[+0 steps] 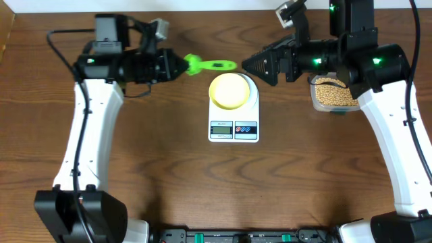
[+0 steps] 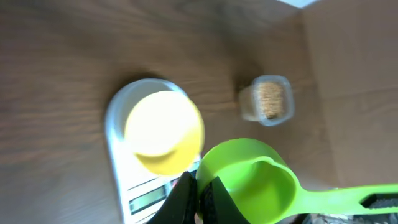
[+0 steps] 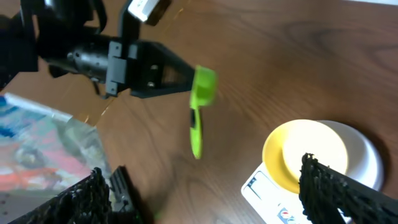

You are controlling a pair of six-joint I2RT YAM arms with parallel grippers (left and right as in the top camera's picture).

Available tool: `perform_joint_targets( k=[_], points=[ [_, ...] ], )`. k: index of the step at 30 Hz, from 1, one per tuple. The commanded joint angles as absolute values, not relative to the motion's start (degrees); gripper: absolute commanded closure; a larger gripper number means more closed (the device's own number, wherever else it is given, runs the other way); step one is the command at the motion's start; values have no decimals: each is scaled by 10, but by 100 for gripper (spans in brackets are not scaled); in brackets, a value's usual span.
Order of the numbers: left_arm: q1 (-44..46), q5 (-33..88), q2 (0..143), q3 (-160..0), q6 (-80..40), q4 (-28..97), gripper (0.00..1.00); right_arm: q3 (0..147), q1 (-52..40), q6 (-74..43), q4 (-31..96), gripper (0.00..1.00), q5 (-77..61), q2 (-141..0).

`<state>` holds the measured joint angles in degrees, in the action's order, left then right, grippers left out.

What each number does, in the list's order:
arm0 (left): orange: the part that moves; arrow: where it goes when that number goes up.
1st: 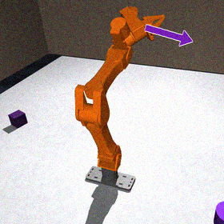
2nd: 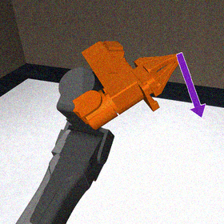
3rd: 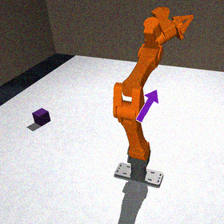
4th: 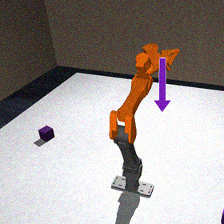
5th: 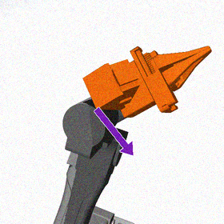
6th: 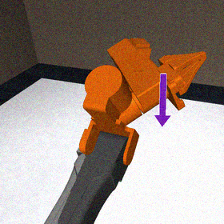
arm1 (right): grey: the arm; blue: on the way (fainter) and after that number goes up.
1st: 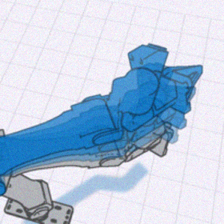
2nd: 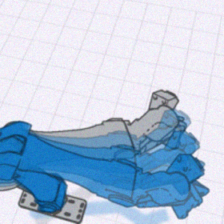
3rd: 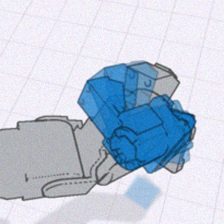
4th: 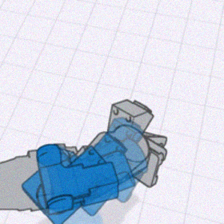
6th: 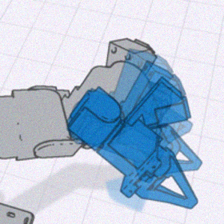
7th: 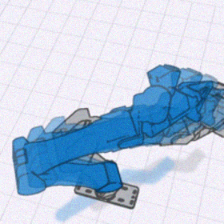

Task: Scoop item into bowl and weigh 50g on scale
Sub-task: 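Lift the green scoop with the left gripper toward the right gripper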

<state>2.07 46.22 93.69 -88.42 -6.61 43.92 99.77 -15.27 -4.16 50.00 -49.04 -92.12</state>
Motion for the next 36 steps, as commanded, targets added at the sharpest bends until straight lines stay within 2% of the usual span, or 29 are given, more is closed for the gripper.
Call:
perform_joint_targets(
  k=[1,9,22,36],
  points=[
    [47,484,941,-885,-111,413,93,1005,-173,-47,499,6,-515,-913],
    [77,485,941,-885,-160,361,93,1005,-213,-58,501,13,-442,-914],
    [86,489,941,-885,-162,362,93,1005,-230,-73,497,41,-354,-914],
    [95,491,941,-885,-121,385,93,1005,-230,-72,482,52,-331,-914]
  ],
)
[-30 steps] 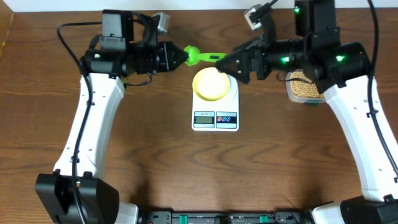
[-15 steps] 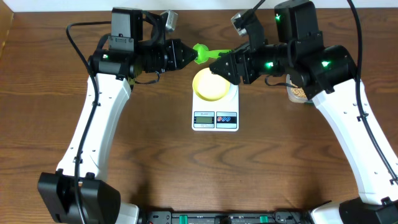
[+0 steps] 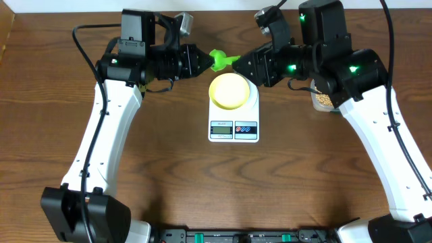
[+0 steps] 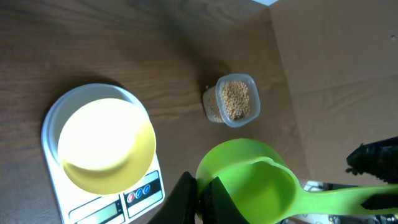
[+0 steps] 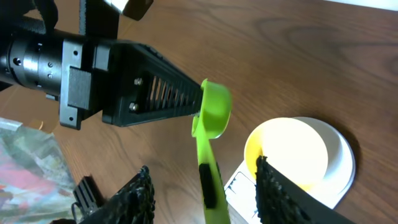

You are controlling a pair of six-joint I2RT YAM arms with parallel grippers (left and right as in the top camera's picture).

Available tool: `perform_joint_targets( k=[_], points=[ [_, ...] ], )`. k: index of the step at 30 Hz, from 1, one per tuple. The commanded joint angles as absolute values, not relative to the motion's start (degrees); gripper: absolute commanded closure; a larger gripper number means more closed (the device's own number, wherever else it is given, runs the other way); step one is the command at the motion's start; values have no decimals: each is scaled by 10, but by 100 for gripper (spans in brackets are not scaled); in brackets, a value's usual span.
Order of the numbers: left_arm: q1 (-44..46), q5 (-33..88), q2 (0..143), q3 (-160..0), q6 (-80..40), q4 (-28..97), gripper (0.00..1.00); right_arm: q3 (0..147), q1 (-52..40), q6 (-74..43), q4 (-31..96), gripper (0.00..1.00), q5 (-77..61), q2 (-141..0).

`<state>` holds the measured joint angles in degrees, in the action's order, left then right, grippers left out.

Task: Scoop item into bowl and weigh 50g on scale
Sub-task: 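Lift the green scoop with the left gripper toward the right gripper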

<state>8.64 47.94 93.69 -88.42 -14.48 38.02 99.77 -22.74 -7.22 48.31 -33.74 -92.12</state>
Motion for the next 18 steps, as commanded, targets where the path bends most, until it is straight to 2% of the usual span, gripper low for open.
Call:
perform_joint_targets(
  k=[1,8,18],
  points=[
    [98,490,941,-885,-120,385,93,1005,-230,-72,482,54,-331,-914],
    [107,489,941,-885,-112,385,93,1005,-230,-72,484,68,-331,-914],
    [107,482,941,-885,-112,375,93,1004,-230,-73,500,69,-326,-914]
  ],
)
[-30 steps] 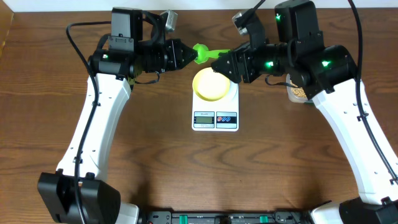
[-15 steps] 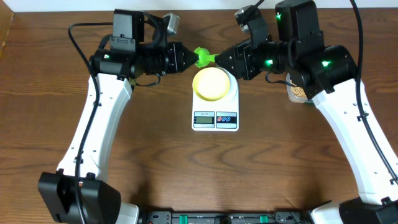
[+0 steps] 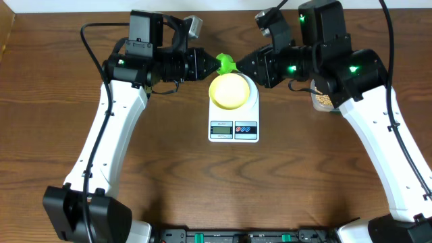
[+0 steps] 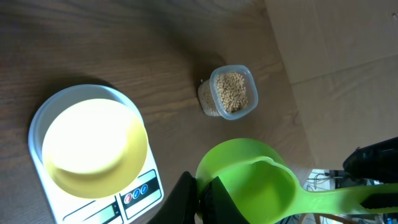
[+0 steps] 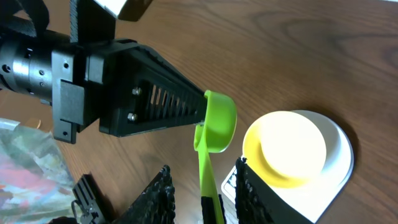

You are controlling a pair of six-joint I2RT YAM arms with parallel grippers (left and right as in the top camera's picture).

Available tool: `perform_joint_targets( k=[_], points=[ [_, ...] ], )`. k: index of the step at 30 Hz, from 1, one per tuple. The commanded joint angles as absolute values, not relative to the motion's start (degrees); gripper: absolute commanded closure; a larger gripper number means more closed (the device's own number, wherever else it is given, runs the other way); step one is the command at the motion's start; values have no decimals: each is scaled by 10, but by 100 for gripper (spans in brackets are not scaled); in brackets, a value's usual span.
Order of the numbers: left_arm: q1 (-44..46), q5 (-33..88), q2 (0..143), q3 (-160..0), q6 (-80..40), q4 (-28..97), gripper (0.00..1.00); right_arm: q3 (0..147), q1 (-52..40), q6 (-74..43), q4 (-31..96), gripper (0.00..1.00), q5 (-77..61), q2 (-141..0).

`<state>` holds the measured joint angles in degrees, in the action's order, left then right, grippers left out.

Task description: Scoop item into bowl and weigh 50g on scale

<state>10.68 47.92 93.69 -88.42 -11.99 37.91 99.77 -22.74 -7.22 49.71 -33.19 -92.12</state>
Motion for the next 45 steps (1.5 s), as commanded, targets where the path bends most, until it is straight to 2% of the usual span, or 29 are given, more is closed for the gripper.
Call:
perform_joint_targets(
  k=[1,4,8,10,14,15,16,20,23,26,30,33,38,45],
  points=[
    [107,482,941,-885,-112,374,93,1004,-230,-73,502,69,-322,-914],
    [107,482,941,-885,-112,372,93,1004,-230,-73,504,72,-316,-914],
    [107,482,941,-885,-112,372,93,1004,-230,-73,504,93,-316,-914],
    [107,481,941,-885,-112,372,93,1004,-230,-73,504,98,-315,-914],
    [107,472,941,-885,-112,372,93,1004,-230,-82,506,99,-299,-914],
    [107,471,941,-885,-112,372,83,1004,-230,-82,506,99,-298,-914],
    [107,469,941,-885,-110,372,69,1004,-230,-82,507,99,-298,-914],
    [107,469,939,-885,-101,369,59,1004,-230,-93,515,99,-259,-914],
    [107,469,929,-885,-90,370,58,1004,-230,-98,519,99,-205,-914],
    [115,423,908,-885,-58,406,54,1004,-230,-107,524,99,-90,-914],
    [167,286,886,-885,25,530,44,1004,-220,-107,543,99,80,-914],
    [221,249,888,-884,58,608,41,1005,-210,-110,572,99,148,-914],
    [305,246,889,-868,68,647,40,1005,-190,-152,627,99,218,-914],
    [378,231,917,-821,68,630,39,1005,-160,-159,657,99,222,-914]
  ],
)
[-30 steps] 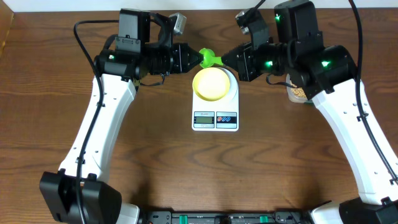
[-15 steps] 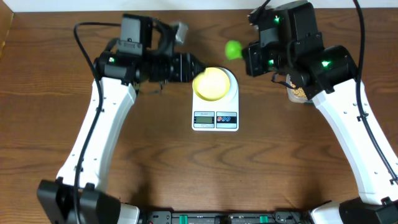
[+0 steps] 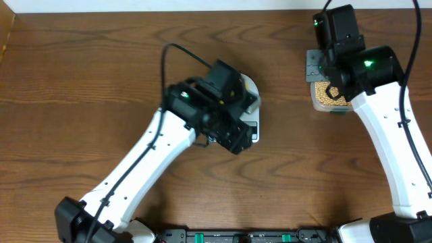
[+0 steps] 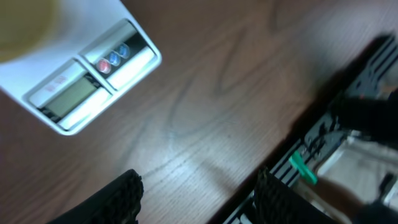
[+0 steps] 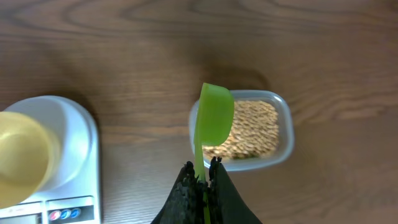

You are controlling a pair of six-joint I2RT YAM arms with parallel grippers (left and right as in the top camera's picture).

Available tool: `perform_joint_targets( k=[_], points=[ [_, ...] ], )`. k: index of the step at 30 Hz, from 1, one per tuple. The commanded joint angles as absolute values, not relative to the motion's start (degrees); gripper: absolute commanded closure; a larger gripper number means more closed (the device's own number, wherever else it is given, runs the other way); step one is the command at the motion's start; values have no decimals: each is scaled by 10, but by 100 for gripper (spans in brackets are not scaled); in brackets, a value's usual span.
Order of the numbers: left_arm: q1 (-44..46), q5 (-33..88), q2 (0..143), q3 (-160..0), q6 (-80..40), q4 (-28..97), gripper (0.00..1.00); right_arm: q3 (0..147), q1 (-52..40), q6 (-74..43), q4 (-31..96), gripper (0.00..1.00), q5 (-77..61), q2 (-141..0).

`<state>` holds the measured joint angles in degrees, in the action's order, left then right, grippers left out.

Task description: Scoop item into bowl and weigh 50g on scale

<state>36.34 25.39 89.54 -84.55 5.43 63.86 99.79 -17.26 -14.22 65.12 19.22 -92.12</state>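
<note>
My right gripper (image 5: pixel 200 171) is shut on the handle of the green scoop (image 5: pixel 215 112). The scoop's cup stands on edge, just over the near-left rim of the clear tub of tan grains (image 5: pixel 255 127), which sits at the table's back right (image 3: pixel 329 98). I cannot see anything in the cup. The yellow bowl (image 5: pixel 22 158) rests on the white scale (image 5: pixel 78 149). My left gripper (image 4: pixel 199 182) is open and empty, pointing down at the wood beside the scale's display (image 4: pixel 93 81). In the overhead view the left arm covers most of the scale (image 3: pixel 252 92).
A black rail (image 4: pixel 323 143) runs along the table's front edge, with a teal piece (image 4: pixel 303 168) beside it. The wall edge lies right behind the tub. Brown tabletop (image 3: pixel 81 101) stretches to the left of the scale.
The scoop has passed from my left gripper to my right, which is now shut on its handle over the grain tub. My left gripper has opened and now sits over the scale's front.
At first my left gripper held the scoop by its cup left of the scale, the right one open nearby. Then both met behind the bowl, the right fingers on either side of the handle. Now the right holds the scoop at the tub and the left is empty.
</note>
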Motion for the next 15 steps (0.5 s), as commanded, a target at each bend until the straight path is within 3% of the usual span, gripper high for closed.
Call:
perform_joint_targets(
  k=[1,15],
  points=[
    [380,230,923,-813,68,620,39,1005,-156,-159,661,99,222,-914],
    [379,178,1070,-780,47,465,29,1005,-149,-163,706,99,219,-914]
  ],
)
